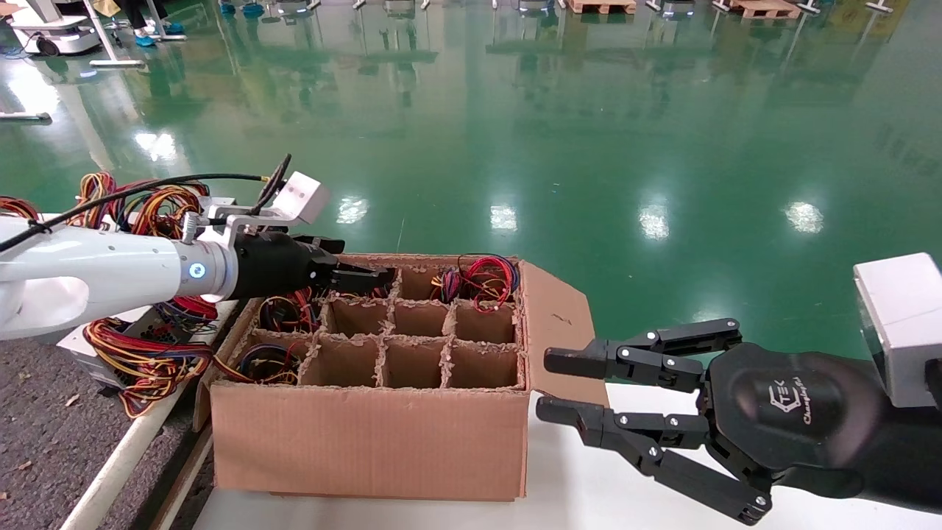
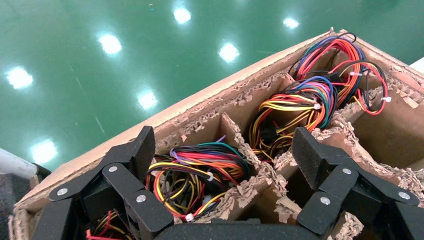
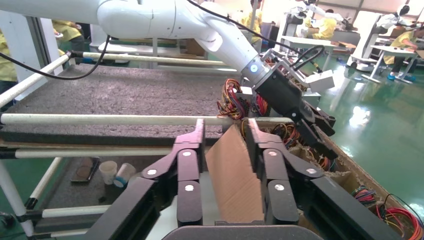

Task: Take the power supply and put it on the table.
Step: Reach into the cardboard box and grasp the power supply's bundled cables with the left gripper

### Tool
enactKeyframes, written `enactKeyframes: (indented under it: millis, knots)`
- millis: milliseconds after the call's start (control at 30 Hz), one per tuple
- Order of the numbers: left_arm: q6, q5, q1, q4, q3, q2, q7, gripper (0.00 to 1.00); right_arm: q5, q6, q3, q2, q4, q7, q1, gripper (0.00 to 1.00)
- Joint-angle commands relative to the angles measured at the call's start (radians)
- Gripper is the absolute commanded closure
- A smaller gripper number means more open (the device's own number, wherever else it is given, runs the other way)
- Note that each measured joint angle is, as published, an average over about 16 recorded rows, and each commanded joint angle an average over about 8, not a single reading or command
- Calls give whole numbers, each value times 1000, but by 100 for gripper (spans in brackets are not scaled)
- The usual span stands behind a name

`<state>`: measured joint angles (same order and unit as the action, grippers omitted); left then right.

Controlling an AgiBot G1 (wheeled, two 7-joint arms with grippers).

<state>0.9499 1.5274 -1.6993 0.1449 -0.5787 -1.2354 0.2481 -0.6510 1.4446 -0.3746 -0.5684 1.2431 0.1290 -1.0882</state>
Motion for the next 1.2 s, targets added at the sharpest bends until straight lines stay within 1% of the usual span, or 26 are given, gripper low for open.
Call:
enactKeyframes:
  millis: [33,233,367,867,1200]
  knots:
    - [-5,-4,-4,-20,3,-8,-13,76,0,0,0,0,0,0,0,0]
    - [-35,4,3,-57,-1,-18,-70,91,0,0,0,0,0,0,0,0]
    - [-59,-3,12,-72,4,-21,-109,99,0,0,0,0,0,0,0,0]
    - [-82,-13,14,-109,11,-39,-189,100,0,0,0,0,0,0,0,0]
    - [-199,-9,27,-131,9,-56,-217,100,0,0,0,0,0,0,0,0]
